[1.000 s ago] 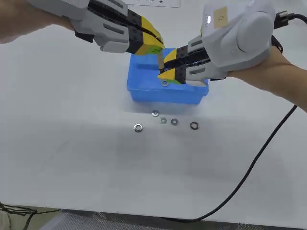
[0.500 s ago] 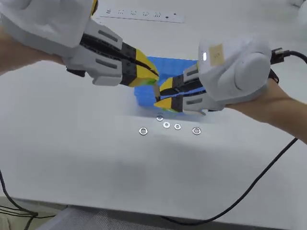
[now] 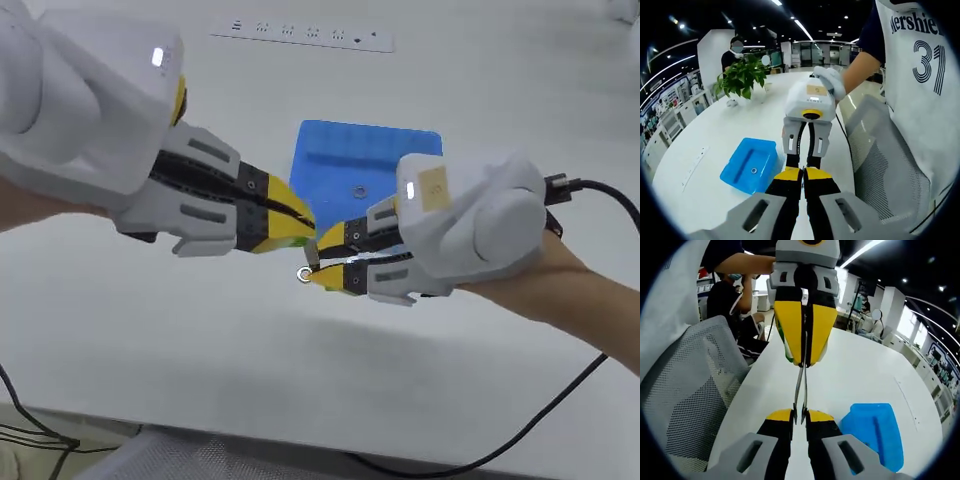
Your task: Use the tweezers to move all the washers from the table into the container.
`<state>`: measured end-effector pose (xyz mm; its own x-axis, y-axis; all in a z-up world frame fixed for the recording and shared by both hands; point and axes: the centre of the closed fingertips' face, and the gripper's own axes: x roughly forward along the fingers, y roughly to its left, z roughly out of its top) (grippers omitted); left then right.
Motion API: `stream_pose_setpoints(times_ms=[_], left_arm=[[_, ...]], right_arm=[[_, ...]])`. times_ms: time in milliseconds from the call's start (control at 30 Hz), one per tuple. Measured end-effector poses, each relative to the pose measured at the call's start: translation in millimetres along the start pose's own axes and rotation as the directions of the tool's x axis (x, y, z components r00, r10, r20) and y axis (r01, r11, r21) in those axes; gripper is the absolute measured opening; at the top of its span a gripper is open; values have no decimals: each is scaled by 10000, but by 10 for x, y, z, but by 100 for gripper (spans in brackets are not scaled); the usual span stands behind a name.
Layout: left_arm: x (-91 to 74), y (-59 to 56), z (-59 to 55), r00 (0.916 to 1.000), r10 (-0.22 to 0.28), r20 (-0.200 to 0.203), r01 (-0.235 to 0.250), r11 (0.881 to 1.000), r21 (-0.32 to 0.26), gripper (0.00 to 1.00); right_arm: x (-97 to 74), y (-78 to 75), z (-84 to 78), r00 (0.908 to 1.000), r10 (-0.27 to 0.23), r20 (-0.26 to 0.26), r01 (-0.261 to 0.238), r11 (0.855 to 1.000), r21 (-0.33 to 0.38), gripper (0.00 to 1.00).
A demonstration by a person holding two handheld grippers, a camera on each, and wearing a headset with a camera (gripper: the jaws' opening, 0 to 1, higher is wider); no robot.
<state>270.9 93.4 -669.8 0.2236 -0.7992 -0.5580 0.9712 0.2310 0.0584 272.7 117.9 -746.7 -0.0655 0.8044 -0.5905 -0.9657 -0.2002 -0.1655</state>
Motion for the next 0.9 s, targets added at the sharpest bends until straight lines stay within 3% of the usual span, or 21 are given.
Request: stream_pose_setpoints(times_ms=[233, 400, 900], left_arm=[[56, -49, -102, 9999, -119, -124, 116, 9997, -232, 5], [118, -87, -116, 9998, -111, -170, 106, 9996, -259, 5], [130, 81, -176, 9997, 182, -169, -183, 9998, -101, 5]], right_arm=[[96, 83, -94, 9996, 272, -11, -272, 9991, 334, 11], [148, 99, -151, 9993, 364, -123, -359, 9988, 331, 11], [269, -127, -210, 9999, -31, -151, 38, 9990, 439, 11]])
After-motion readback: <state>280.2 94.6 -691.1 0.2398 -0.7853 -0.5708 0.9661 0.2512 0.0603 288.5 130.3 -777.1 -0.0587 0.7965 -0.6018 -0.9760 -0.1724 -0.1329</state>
